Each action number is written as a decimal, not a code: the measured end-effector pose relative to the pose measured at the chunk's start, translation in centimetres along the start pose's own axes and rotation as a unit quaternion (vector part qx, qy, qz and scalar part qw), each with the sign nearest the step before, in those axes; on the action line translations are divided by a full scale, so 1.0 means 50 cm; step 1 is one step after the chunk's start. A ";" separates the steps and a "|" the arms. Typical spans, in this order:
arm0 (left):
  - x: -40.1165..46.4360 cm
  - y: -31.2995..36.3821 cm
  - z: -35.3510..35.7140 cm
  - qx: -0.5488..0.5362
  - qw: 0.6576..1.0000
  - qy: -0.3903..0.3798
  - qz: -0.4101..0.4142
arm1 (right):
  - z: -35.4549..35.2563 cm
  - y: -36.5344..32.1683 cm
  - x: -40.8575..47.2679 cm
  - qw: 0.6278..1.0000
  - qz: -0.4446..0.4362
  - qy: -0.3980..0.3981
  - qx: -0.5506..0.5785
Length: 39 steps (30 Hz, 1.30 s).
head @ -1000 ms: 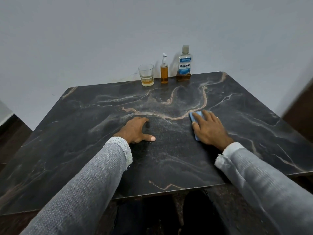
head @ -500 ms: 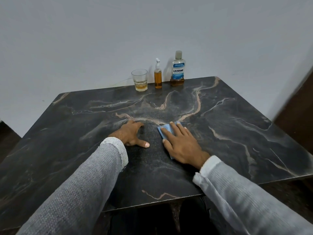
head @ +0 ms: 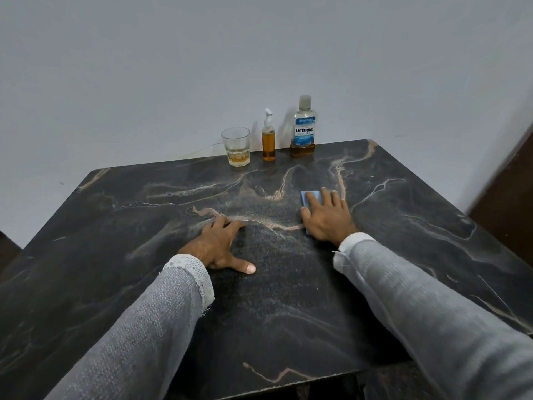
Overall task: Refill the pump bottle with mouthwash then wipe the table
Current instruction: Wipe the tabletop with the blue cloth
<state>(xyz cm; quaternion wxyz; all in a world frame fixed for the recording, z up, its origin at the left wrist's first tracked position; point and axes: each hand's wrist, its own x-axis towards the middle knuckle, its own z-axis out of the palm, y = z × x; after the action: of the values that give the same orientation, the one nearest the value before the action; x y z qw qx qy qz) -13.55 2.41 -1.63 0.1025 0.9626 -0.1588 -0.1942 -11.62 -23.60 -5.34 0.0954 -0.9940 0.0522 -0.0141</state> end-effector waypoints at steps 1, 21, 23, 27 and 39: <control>0.000 0.000 -0.001 0.002 1.000 0.000 0.002 | 0.002 -0.023 0.011 1.000 -0.009 -0.008 0.000; -0.010 0.013 -0.013 0.033 0.999 -0.017 -0.007 | 0.012 0.052 -0.032 0.997 -0.071 0.023 -0.017; -0.008 0.015 -0.013 0.037 0.999 -0.022 -0.009 | 0.005 0.055 0.027 0.999 -0.025 0.024 -0.008; -0.004 0.018 -0.015 0.036 0.999 -0.031 -0.020 | 0.003 -0.006 0.118 1.000 0.010 -0.006 0.007; 0.007 0.027 -0.038 0.084 0.993 -0.070 -0.032 | 0.027 -0.066 -0.011 0.984 -0.179 -0.008 -0.012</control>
<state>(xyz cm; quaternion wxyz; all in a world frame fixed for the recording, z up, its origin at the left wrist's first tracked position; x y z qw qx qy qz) -12.84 1.29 0.32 0.0033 0.9565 -0.1503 -0.2500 -11.77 -20.06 -6.06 0.0797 -0.9884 -0.1273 -0.0228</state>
